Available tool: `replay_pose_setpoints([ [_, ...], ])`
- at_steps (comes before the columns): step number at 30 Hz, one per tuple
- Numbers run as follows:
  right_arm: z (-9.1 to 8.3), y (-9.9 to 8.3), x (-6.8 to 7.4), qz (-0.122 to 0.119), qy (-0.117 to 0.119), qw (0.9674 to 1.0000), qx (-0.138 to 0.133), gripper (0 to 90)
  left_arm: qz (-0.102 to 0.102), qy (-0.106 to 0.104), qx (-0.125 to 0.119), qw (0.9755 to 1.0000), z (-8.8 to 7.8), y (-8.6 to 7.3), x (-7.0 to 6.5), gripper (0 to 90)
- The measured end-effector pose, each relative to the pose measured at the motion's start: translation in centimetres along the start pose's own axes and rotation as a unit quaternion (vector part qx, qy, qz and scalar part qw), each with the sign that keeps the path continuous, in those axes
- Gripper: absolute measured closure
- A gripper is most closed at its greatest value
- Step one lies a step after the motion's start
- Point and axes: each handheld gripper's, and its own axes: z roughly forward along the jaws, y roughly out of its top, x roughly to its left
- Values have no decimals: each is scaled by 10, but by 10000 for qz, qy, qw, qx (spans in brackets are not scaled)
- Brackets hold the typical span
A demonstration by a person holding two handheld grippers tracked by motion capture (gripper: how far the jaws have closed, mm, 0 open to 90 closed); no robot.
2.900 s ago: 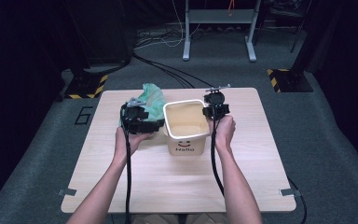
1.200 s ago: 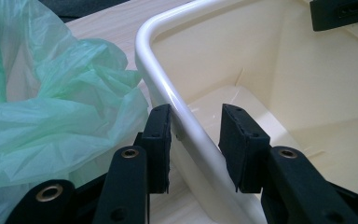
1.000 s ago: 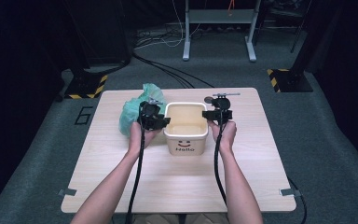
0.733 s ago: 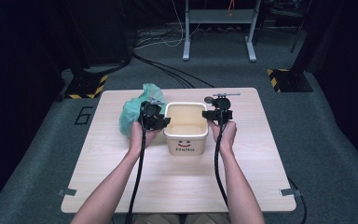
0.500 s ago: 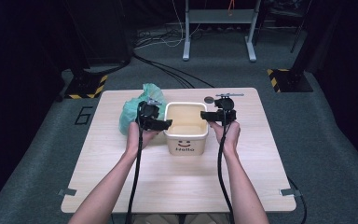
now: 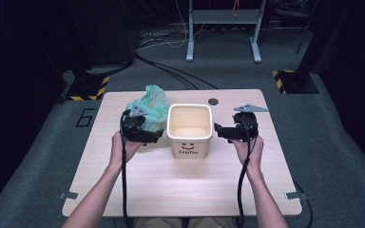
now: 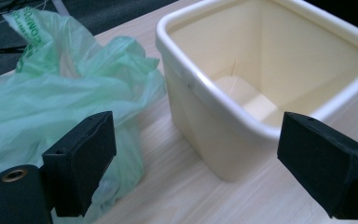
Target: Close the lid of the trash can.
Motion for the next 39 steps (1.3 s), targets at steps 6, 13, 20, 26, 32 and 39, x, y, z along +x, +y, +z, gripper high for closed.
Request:
replay_pose_setpoints([
  [6, -31, -19, 0, -193, -69, 9997, -125, 42, 158, 85, -152, 9997, -27, -25, -2, 91],
  [13, -64, -44, -3, -343, -345, 9985, -239, 2, 275, 367, -186, 9988, -50, -64, -2, 79],
  [20, -83, -81, -17, -302, -712, 9967, -231, 0, 52, 622, -56, 9980, -56, -111, 10, 46],
  [26, -72, -124, -46, 94, -987, 9951, -15, 0, -397, 744, 249, 9961, -40, -161, 33, 30],
  [32, -39, -165, -75, 485, -938, 9933, 462, 0, -743, 916, 613, 9911, -13, -195, 45, 37],
  [39, -6, -183, -91, 594, -1113, 9860, 1090, 0, -899, 866, 515, 9908, 3, -201, 44, 64],
])
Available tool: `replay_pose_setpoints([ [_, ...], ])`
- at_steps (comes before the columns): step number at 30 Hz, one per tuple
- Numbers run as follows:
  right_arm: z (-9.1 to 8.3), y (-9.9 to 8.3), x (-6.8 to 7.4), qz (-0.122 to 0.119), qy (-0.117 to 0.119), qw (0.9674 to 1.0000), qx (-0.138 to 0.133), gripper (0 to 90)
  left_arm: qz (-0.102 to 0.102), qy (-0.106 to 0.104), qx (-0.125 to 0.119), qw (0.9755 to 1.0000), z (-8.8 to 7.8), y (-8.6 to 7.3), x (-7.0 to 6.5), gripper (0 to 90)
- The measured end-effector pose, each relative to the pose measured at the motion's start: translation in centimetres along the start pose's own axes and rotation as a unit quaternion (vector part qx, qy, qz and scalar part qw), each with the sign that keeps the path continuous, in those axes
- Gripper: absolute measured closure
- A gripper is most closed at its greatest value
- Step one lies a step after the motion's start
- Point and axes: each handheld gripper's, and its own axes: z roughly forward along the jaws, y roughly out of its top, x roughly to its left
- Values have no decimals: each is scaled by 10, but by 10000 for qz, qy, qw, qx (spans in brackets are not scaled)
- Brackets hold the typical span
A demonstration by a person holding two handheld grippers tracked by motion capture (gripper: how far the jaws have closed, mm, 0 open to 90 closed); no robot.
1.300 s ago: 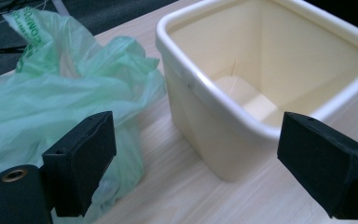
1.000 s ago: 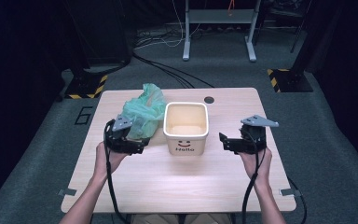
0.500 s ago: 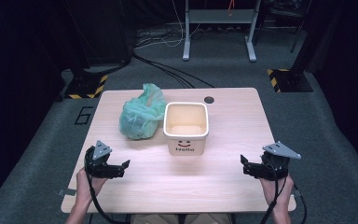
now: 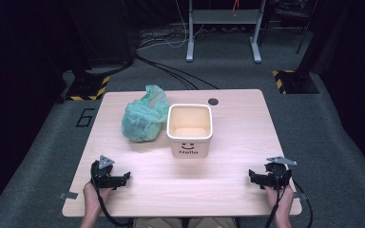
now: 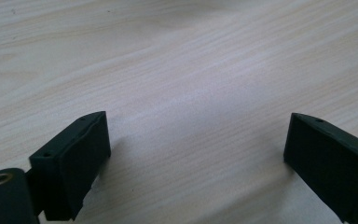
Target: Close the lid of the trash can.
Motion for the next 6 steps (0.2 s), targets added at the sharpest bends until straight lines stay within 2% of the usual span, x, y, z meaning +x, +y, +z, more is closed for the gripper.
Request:
replay_pose_setpoints([
  [2, 5, -1, 3, -208, -237, 9995, -31, 0, -8, 18, -5, 10000, 1, 1, 0, 63],
  [6, 8, 0, 6, -268, -170, 9994, -143, 0, -1, -5, -5, 10000, 4, 4, 1, 63],
])
